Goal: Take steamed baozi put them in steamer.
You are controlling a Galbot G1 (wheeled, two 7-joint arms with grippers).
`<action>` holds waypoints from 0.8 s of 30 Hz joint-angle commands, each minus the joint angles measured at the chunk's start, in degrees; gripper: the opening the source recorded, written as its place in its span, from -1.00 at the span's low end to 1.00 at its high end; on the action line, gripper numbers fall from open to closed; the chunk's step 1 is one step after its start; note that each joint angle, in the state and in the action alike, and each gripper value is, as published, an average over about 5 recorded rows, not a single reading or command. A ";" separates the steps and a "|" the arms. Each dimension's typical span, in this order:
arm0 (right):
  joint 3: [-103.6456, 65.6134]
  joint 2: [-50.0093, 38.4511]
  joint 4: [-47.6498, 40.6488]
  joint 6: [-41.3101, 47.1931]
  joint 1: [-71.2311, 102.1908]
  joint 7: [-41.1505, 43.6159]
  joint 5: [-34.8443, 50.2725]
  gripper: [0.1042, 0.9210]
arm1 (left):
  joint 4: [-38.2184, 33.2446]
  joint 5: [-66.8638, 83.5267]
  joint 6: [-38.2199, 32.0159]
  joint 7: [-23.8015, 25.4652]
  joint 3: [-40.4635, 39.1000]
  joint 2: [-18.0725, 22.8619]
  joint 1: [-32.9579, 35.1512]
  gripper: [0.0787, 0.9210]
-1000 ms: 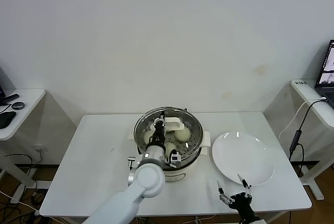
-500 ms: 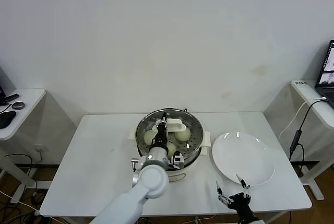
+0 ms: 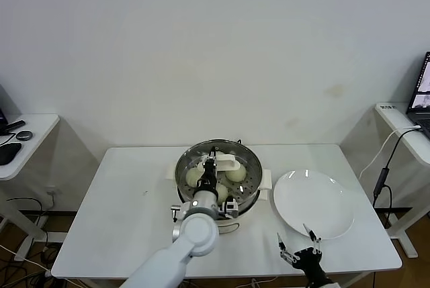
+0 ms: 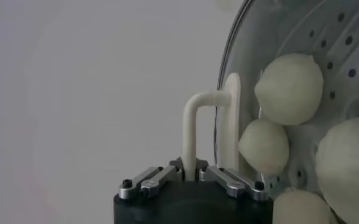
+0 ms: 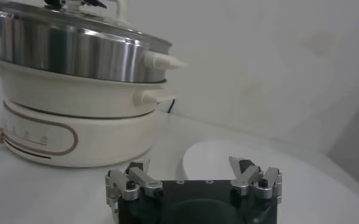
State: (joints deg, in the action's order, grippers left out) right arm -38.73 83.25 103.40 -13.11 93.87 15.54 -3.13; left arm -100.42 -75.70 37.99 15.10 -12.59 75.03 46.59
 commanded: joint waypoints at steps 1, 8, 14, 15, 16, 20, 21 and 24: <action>0.09 -0.07 0.22 0.07 0.04 0.04 -0.02 0.76 | -4.04 3.42 0.29 -1.16 1.02 -0.58 1.50 -0.60; -0.28 -0.08 0.16 -0.19 0.26 0.07 -0.12 0.76 | -15.16 18.25 -2.65 -8.22 5.31 -4.86 10.36 -0.13; -0.44 0.06 0.35 -0.29 0.82 0.12 -0.38 0.76 | -25.65 37.31 -10.15 -15.03 12.56 -8.01 22.78 0.29; -0.41 0.05 0.37 -0.33 0.91 0.13 -0.41 0.76 | -26.86 40.72 -13.52 -16.30 14.12 -8.51 25.57 0.37; -0.39 0.03 0.38 -0.37 0.98 0.14 -0.43 0.76 | -27.81 43.78 -17.20 -17.34 15.63 -8.88 28.46 0.43; -0.38 0.01 0.81 -0.76 1.22 0.13 -0.20 0.76 | -31.46 59.61 -37.77 -21.27 24.75 -7.32 43.63 0.67; -0.36 0.02 1.03 -0.95 1.30 0.13 0.01 0.76 | -32.23 63.03 -42.83 -22.80 27.76 -6.42 47.54 0.72; -0.17 -0.17 1.58 -1.43 1.53 0.26 1.24 0.76 | -33.43 69.89 -51.69 -26.25 35.34 -4.15 57.07 0.76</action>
State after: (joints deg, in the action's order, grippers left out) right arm -39.04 83.23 104.17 -13.98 95.14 15.67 -3.23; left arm -122.30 -40.72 21.52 1.19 1.29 68.93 70.50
